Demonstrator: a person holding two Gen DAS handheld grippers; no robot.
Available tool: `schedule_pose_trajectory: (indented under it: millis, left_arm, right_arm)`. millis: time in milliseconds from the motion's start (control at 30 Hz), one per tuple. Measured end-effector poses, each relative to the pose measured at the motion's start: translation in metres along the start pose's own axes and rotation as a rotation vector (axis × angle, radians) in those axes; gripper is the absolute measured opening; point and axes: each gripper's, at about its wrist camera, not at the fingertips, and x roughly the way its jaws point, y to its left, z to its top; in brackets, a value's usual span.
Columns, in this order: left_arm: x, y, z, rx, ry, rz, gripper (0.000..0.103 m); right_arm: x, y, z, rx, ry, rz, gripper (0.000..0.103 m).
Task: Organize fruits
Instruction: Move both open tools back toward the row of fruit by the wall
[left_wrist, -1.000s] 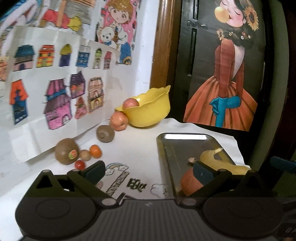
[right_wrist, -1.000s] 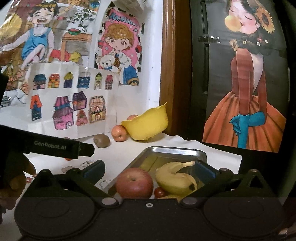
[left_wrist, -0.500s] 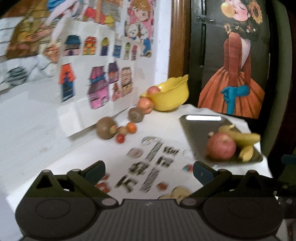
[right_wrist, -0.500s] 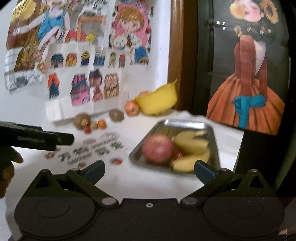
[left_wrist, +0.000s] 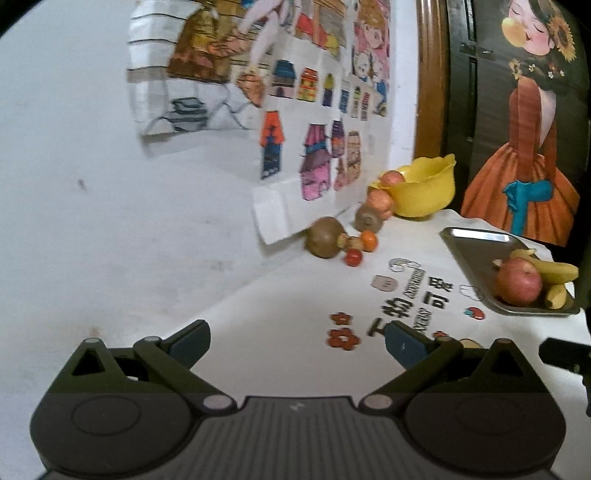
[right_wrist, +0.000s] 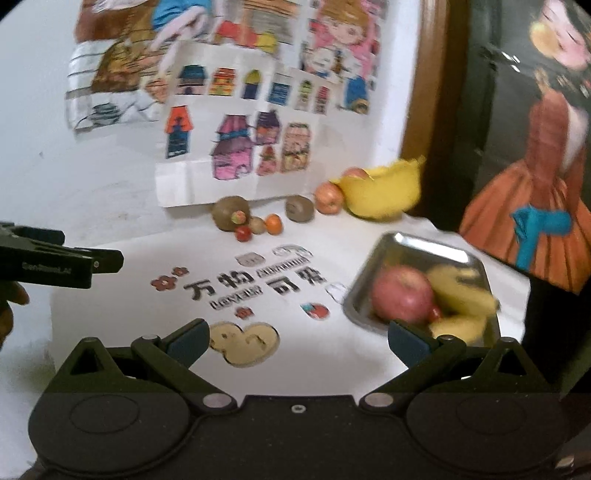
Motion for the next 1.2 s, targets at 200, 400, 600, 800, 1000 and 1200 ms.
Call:
schedule_pose_trajectory:
  millis: [200,400,600,800,1000,1200]
  left_arm:
    - [-0.005,0.01,0.009,0.066,-0.025,0.041,0.103]
    - [0.007,0.014,0.023,0.092,-0.029,0.06,0.103]
    - [0.032,0.017,0.035,0.109,-0.035,0.042,0.103]
    - [0.057,0.017,0.042,0.105,-0.016,0.029,0.103]
    - [0.073,0.018,0.042,0.104,0.005,0.012,0.103]
    - [0.089,0.013,0.045,0.127,0.018,0.0,0.103]
  right_arm:
    - [0.016,0.014,0.021,-0.058,-0.028,0.041,0.102]
    - [0.039,0.018,0.035,-0.081,-0.033,0.074,0.102]
    - [0.064,0.011,0.042,-0.111,-0.09,0.053,0.102]
    - [0.116,0.004,0.054,-0.092,-0.053,0.159,0.102]
    - [0.18,0.005,0.072,-0.057,0.001,0.239,0.092]
    - [0.235,0.004,0.08,0.0,0.08,0.29,0.073]
